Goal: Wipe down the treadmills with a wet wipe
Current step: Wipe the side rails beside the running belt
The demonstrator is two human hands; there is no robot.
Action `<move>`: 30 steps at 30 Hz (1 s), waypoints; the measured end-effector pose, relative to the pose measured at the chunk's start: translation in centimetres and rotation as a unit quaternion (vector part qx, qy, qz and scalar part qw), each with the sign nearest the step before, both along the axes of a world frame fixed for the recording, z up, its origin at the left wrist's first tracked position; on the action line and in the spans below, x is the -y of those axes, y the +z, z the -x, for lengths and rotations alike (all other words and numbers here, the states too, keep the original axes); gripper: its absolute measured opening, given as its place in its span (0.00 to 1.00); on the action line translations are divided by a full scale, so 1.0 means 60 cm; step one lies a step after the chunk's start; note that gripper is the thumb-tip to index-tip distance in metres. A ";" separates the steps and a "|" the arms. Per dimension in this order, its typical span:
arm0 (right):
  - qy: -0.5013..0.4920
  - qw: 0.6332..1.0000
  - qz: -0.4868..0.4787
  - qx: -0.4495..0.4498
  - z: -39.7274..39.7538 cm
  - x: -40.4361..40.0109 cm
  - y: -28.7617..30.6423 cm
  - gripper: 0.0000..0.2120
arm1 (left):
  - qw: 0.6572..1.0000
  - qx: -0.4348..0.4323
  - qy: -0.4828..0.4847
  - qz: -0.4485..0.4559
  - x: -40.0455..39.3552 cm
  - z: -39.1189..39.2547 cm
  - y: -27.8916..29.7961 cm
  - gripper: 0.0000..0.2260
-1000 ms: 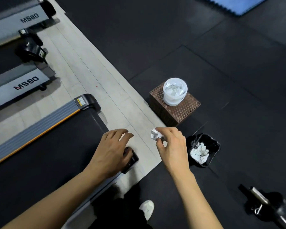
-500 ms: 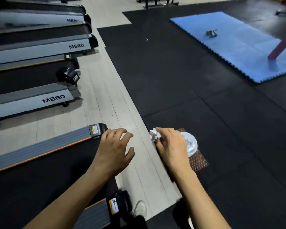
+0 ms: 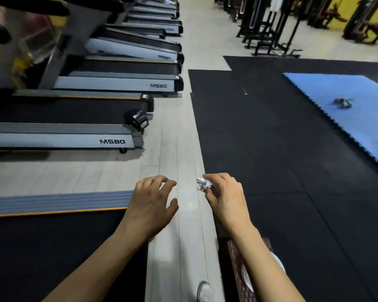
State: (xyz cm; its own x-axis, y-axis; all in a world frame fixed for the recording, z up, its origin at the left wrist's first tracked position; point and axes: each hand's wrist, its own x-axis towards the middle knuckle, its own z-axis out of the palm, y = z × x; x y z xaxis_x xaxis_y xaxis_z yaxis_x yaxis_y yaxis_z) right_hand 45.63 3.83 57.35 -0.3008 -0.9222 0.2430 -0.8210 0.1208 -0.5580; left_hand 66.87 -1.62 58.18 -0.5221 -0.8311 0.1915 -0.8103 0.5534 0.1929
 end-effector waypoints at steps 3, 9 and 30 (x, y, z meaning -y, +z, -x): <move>0.048 0.999 0.010 -0.004 0.039 0.080 0.004 0.16 | 0.999 -0.006 0.049 0.005 0.050 0.037 0.002 0.21; 0.146 0.989 0.026 0.015 0.103 0.250 0.004 0.17 | 0.989 -0.017 0.147 -0.021 0.131 0.089 0.013 0.20; 0.391 0.917 0.071 0.026 0.023 0.845 0.016 0.19 | 0.921 -0.057 0.385 -0.019 0.558 0.064 0.023 0.27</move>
State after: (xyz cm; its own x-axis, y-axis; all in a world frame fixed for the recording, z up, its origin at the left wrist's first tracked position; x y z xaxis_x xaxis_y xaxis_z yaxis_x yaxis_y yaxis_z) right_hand 44.26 -46.89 58.30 0.4256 -0.8209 0.3807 -0.5974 -0.5709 -0.5632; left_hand 63.02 -35.11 59.57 0.2467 -0.9537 0.1720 -0.9329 -0.1857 0.3085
